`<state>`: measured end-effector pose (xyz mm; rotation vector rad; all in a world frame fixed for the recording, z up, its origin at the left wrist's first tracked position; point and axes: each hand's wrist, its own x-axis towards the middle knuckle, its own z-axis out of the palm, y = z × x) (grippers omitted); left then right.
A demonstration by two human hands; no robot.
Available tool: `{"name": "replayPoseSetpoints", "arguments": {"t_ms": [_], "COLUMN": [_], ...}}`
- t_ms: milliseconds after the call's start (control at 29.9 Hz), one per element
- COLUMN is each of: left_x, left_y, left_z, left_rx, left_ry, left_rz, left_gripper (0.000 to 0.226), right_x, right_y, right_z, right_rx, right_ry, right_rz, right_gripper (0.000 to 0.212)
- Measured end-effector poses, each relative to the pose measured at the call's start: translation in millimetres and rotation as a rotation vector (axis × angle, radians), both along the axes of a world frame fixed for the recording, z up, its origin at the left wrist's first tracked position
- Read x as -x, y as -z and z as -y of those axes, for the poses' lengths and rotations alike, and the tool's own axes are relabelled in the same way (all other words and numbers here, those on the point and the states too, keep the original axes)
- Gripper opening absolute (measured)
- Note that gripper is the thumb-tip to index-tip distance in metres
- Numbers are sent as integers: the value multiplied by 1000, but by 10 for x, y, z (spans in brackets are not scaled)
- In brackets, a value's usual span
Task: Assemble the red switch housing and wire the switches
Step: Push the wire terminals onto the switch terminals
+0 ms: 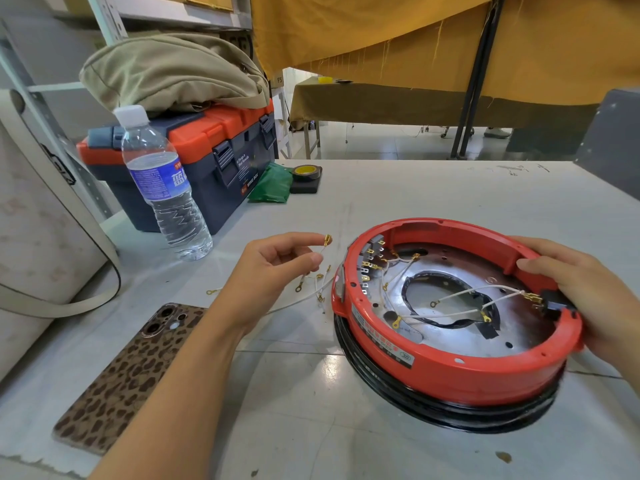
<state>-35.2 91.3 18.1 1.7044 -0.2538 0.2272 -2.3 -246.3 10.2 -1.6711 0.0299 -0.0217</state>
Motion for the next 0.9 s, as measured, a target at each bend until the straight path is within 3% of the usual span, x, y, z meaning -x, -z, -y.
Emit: {"name": "replayPoseSetpoints", "arguments": {"t_ms": [401, 535, 903], "left_x": [3, 23, 81], "left_y": [-16, -66, -320], "left_z": [51, 125, 567], "left_rx": [-15, -19, -244], "left_ry": [-28, -27, 96], "left_rz": [10, 19, 84], "left_gripper": [32, 20, 26], "right_x": [19, 32, 61], "right_y": [-10, -23, -44], "right_z": [-10, -20, -58], "right_rx": [-5, -28, -6], "right_ry": [-1, -4, 19], "right_rz": [-4, -5, 11], "right_gripper": [35, 34, 32]}}
